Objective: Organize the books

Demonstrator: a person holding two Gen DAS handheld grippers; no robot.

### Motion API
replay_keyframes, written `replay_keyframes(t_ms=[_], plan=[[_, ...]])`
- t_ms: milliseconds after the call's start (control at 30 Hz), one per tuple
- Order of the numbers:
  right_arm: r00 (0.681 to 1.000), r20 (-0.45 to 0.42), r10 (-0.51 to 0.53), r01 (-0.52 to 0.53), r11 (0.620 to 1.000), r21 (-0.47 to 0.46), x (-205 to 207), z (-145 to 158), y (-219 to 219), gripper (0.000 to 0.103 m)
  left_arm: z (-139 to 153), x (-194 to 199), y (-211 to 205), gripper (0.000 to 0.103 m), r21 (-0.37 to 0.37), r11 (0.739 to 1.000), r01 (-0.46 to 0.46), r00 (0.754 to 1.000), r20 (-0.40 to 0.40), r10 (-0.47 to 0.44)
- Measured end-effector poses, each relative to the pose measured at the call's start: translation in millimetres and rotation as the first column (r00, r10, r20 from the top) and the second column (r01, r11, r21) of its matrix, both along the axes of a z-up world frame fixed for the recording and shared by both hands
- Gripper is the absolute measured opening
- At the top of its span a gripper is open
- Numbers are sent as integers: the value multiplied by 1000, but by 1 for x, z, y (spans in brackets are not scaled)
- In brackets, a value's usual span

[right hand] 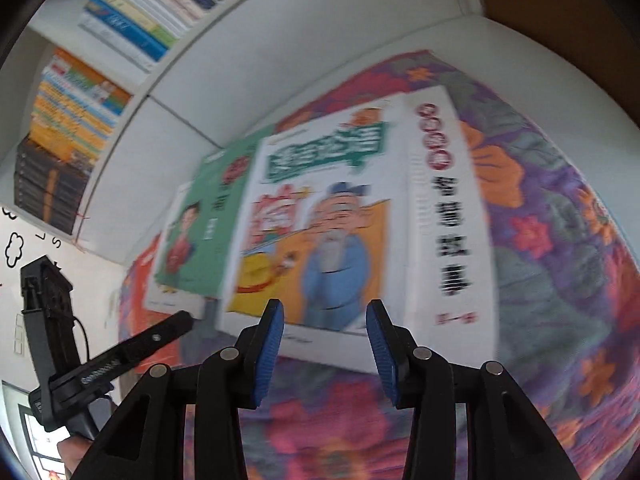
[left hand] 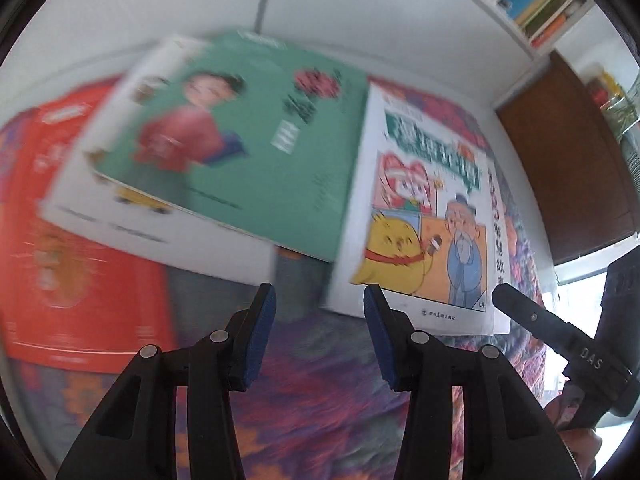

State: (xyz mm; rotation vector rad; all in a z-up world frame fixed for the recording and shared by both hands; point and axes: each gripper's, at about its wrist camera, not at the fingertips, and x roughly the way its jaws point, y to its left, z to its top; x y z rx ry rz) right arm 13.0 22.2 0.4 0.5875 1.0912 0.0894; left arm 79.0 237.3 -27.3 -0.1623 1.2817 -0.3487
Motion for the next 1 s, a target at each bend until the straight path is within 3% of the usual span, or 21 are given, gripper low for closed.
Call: replay_keyframes(t_ms=[67, 200, 267, 400, 567, 800, 1000], plan=[[1000, -14, 2, -2, 1000, -12, 1, -6, -9, 41, -9, 1, -10, 43, -34, 999, 3, 1000, -29, -4], [1000, -25, -7, 5, 998, -64, 4, -10, -16, 42, -9, 7, -23, 44, -28, 1000, -8, 1000, -1, 8], [1000, -8, 8, -8, 999, -44, 5, -11, -17, 44, -9, 10, -28, 46, -31, 999, -8, 1000, -4, 8], [999, -13, 41, -41, 997, -58, 7, -11, -12, 45, -7, 6, -44, 46, 52, 998, 33, 999, 31, -34], [1000, -14, 26, -27, 996, -87, 4, -11, -8, 47, -4, -6, -51, 46, 82, 994, 72, 997, 35, -75], [996, -43, 80, -84, 991, -105, -13, -10, -4, 47, 0, -49, -47, 46, 102, 990, 97, 995, 13, -99], [983, -87, 159, -167, 981, -98, -45, -10, 10, 47, -2, -102, -18, 46, 66, 998, 22, 999, -29, -20]])
